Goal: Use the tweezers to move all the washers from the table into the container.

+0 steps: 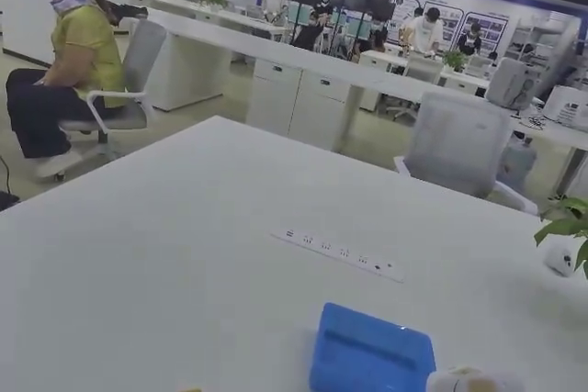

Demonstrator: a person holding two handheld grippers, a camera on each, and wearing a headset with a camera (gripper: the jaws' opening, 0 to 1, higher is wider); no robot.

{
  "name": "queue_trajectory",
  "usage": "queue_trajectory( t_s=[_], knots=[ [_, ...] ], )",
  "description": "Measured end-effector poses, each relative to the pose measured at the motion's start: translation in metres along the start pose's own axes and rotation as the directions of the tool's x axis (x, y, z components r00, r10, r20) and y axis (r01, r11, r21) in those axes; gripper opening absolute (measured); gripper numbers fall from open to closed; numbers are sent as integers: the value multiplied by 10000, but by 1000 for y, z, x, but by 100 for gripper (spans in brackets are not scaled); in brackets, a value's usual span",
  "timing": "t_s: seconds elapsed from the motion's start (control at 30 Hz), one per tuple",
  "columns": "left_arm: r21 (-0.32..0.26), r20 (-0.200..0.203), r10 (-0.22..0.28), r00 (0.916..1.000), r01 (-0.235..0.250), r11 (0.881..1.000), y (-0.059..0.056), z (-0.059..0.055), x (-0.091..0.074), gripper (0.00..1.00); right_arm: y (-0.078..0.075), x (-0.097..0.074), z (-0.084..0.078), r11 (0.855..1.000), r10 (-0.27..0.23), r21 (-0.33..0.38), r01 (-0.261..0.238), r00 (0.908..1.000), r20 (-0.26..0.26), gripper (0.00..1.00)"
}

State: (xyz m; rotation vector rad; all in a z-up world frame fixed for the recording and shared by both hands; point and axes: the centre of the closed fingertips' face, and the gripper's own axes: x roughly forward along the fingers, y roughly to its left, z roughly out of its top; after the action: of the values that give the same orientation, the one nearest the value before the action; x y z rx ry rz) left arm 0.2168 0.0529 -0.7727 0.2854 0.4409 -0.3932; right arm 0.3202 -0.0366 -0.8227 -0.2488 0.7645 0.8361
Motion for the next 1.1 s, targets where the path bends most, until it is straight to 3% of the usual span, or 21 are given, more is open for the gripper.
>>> queue_trajectory(
  t_s=[0.6,0.93,1.1],
  knots=[
    [43,-78,51,10000,-51,10000,1,-1,0,92,1,1,1,10000,30,-8,-30,10000,-58,2],
    [78,-108,79,9999,-78,9999,1,-2,0,91,7,1,-1,9944,-96,-1049,113,9998,171,2],
    [60,-93,102,9999,-102,9999,2,-1,0,91,2,2,2,9941,-132,-1075,147,9998,149,1]
  ],
)
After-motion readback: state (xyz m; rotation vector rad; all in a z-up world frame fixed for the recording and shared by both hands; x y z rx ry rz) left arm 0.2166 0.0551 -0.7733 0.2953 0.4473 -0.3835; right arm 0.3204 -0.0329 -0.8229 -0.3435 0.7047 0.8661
